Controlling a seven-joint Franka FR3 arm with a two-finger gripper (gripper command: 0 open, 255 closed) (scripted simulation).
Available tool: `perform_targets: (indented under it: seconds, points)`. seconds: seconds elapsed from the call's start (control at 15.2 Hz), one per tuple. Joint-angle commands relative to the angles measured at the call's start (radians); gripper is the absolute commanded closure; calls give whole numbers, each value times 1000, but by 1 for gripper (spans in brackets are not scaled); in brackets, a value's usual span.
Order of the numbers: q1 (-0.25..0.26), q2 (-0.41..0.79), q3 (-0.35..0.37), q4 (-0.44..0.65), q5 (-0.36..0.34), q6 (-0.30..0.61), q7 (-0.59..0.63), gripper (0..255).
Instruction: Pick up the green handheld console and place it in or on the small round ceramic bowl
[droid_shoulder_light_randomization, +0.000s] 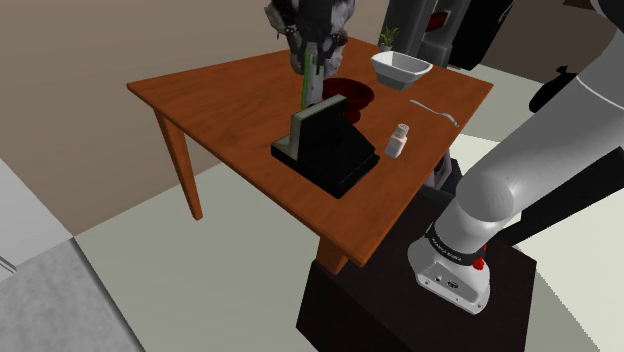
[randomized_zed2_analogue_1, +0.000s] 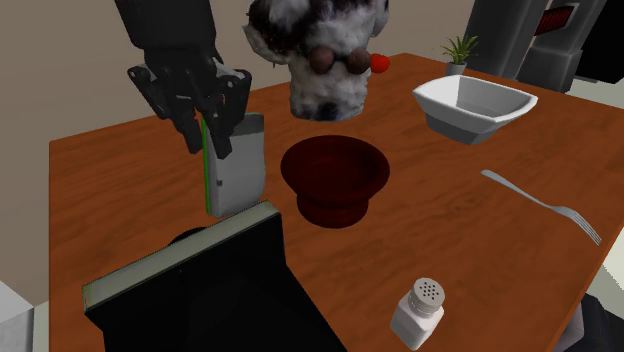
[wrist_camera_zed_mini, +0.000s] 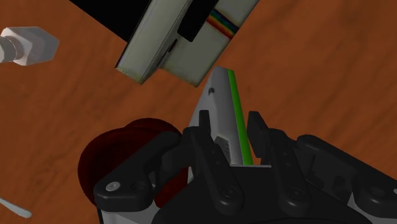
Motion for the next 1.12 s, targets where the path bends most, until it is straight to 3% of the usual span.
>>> perform_targets:
  seconds: [0.0,0.92,1.06]
  points:
    - [0,2,0,28,-1,-27,0,255]
    - [-2,32,0,239,-10,-208,4,255]
    - [-23,23,-28,245,-12,-222,-45,255]
